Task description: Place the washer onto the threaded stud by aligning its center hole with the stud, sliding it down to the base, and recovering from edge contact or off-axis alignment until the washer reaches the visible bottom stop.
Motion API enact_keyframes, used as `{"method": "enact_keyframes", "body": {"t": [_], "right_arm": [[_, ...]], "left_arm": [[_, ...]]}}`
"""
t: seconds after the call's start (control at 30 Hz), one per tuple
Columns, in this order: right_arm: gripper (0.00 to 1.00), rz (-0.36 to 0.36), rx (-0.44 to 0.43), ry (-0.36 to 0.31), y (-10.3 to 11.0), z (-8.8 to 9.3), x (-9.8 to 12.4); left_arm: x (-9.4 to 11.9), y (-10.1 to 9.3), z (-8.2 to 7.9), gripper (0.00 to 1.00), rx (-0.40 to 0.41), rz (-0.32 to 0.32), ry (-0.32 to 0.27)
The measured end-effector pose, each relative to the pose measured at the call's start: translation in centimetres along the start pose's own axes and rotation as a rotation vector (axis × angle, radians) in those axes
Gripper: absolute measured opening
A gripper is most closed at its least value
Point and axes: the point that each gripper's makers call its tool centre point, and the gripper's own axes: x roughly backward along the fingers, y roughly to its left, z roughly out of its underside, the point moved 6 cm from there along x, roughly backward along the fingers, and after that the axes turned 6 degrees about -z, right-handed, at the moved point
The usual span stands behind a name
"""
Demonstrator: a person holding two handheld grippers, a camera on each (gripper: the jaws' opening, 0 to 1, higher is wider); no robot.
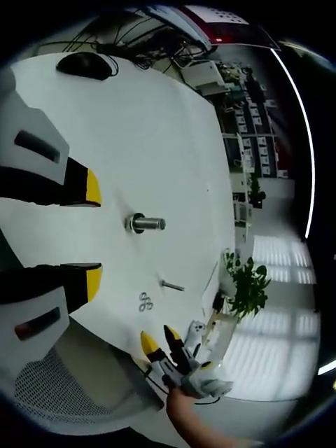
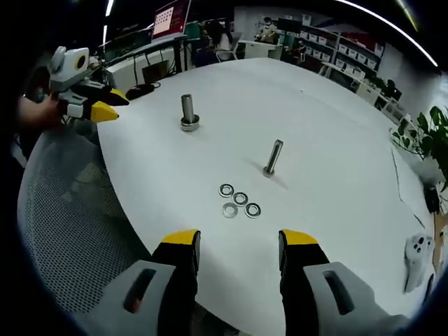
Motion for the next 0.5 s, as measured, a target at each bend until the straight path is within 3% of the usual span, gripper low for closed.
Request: {"method": "enact_keyframes", "body": {"t": [0.5], "right_arm": [[0.47, -0.042, 0.049, 0.059, 0.6, -0.6, -1.5]], "left_arm": [[0.0, 0.1, 0.1, 0.3, 0.008, 0.006, -0.003]]}}
